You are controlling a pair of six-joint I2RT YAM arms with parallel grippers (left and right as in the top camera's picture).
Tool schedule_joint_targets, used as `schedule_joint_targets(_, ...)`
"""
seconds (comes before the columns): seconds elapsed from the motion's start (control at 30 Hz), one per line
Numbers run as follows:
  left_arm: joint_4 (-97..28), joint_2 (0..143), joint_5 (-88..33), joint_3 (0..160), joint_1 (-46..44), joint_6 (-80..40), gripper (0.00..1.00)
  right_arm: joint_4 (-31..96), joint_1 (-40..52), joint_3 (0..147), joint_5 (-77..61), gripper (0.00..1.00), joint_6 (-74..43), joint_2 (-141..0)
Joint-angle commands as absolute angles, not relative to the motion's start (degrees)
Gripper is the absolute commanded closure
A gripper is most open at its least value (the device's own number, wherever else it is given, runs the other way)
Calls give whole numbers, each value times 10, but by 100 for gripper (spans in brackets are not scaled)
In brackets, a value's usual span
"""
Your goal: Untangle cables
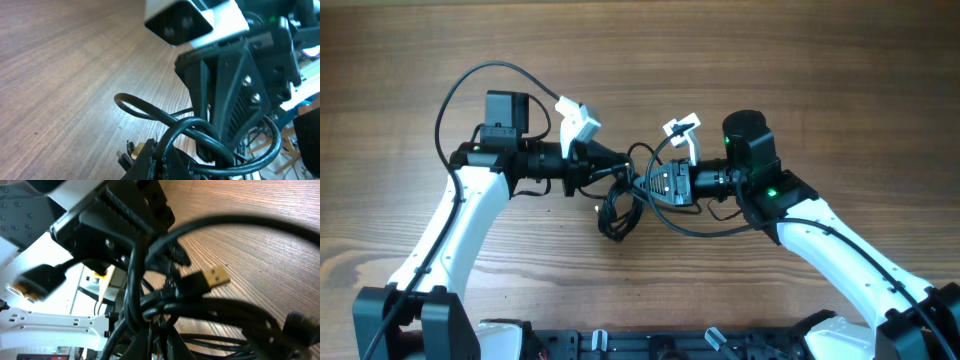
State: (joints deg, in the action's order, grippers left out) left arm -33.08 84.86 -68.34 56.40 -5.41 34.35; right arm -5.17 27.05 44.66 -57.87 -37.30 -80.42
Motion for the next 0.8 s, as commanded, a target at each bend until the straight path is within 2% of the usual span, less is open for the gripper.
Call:
schedule_joint_targets(0.0,-322,849,-674,564,-55,303,96,-58,287,453,-593,89,-376,-804)
schedule_joint_targets(0.27,-317,849,-674,564,-65,296,96,-68,290,453,-498,83,-375,-804)
schedule_joint_targets(0.57,-319,849,-674,564,-65,297,96,-60,290,453,-402,76,-317,-804)
schedule_joint_targets(0.67,-319,849,-674,564,-65,297,96,-60,287,453,-404,75,-298,-804)
schedule_joint_targets(0.77,-319,849,-674,564,-65,297,96,-59,247,453,-471,66,-285,-804)
